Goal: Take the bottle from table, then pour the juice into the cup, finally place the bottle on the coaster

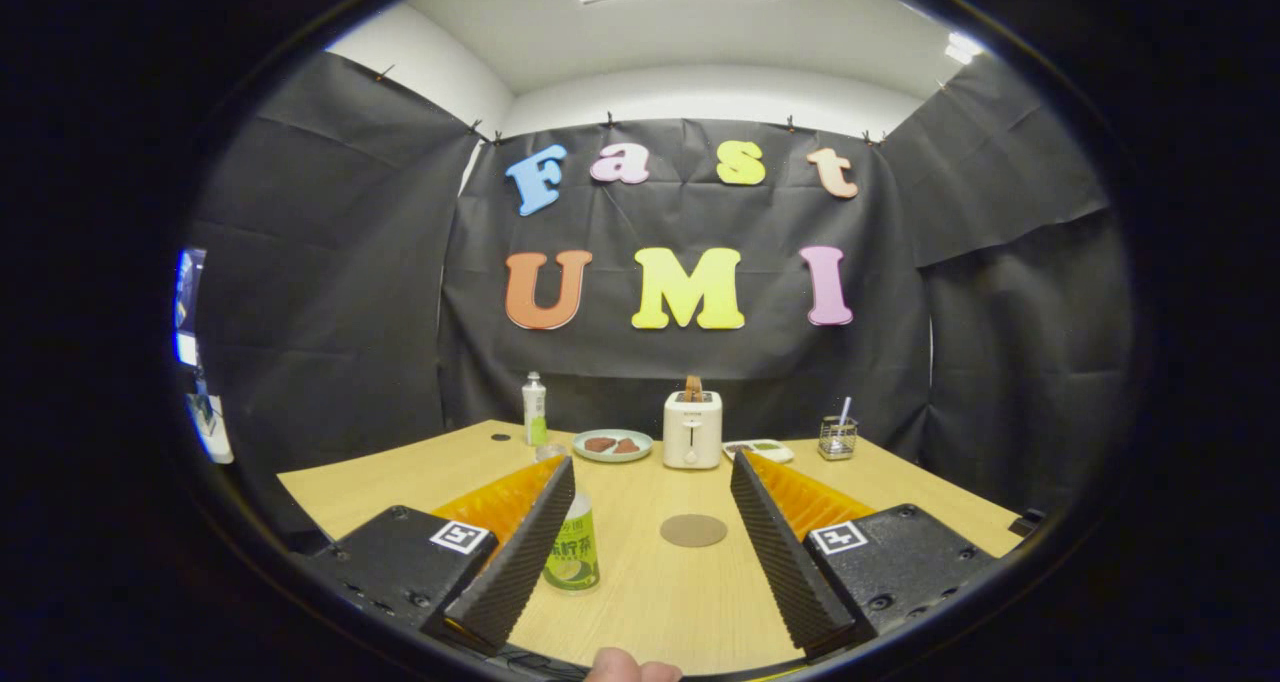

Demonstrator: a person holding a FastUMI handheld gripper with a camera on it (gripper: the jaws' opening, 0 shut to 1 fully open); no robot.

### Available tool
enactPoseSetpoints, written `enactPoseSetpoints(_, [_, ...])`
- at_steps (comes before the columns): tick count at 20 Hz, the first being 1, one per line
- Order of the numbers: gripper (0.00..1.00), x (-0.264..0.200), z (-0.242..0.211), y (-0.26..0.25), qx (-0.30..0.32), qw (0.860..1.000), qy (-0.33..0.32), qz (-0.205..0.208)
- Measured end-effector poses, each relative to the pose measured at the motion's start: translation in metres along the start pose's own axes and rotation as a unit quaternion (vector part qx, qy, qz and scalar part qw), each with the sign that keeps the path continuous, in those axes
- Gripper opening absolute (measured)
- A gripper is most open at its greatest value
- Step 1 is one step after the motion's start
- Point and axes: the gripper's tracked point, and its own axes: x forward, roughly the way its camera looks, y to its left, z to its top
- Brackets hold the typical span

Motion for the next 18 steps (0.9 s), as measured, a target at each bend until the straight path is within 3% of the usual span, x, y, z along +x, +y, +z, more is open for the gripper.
enactPoseSetpoints(10, [1.00, -0.004, -0.013, 0.008, 0.008, 1.000, 0.007, -0.003])
enactPoseSetpoints(18, [1.00, 0.006, -0.057, 0.028, 0.021, 0.999, 0.038, -0.013])
